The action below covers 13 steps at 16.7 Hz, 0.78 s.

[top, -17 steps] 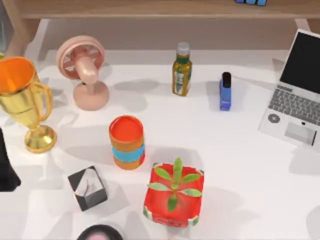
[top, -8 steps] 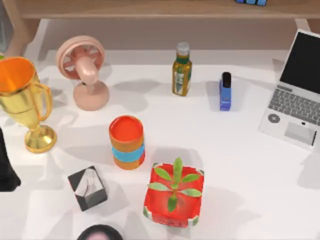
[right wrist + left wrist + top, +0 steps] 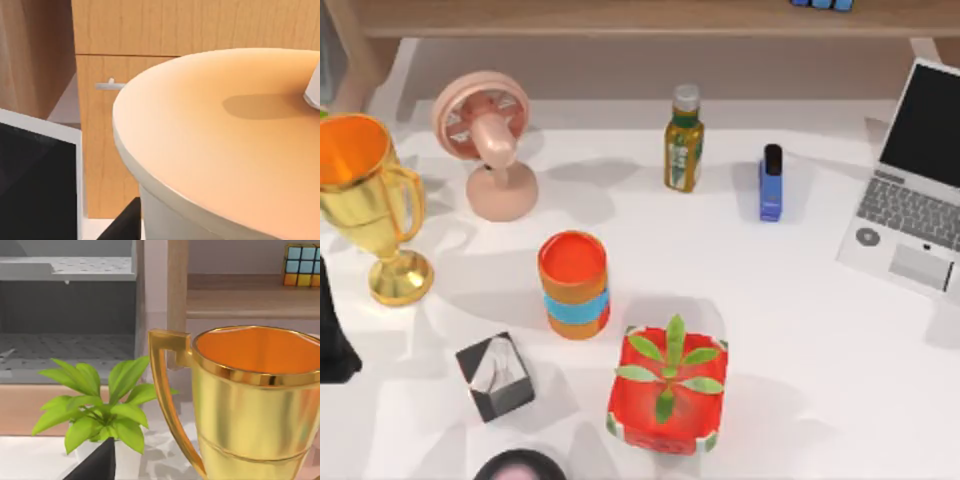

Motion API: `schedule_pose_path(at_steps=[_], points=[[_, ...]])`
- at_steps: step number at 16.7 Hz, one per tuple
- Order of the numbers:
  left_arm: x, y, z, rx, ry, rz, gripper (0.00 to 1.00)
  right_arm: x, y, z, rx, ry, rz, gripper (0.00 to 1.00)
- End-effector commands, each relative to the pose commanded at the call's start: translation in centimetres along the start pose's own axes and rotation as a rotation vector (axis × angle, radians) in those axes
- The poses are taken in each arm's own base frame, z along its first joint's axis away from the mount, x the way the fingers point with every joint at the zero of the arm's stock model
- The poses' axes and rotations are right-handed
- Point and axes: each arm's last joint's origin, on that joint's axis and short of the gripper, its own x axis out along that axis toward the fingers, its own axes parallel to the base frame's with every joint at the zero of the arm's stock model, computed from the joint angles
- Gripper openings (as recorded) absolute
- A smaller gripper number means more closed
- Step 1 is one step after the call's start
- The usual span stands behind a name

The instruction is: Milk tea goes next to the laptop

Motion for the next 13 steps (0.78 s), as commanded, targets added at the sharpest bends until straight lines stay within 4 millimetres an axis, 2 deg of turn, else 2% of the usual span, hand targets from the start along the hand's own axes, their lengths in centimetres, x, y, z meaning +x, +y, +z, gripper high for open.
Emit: schedule_pose_path(at_steps=[2, 6, 13], points=[[0.0, 0.0, 0.0, 0.0, 0.0, 0.0, 1.0, 0.06, 0.26, -0.73, 0.019, 0.028, 0.002, 0.0], [0.0, 0.0, 0.0, 0.0, 0.0, 0.0, 1.0, 0.03, 0.29, -0.83, 0.021, 0.032, 0.002, 0.0], [0.0, 0.0, 0.0, 0.0, 0.0, 0.0, 1.0, 0.03, 0.29, -0.83, 0.021, 0.032, 0.002, 0.53]])
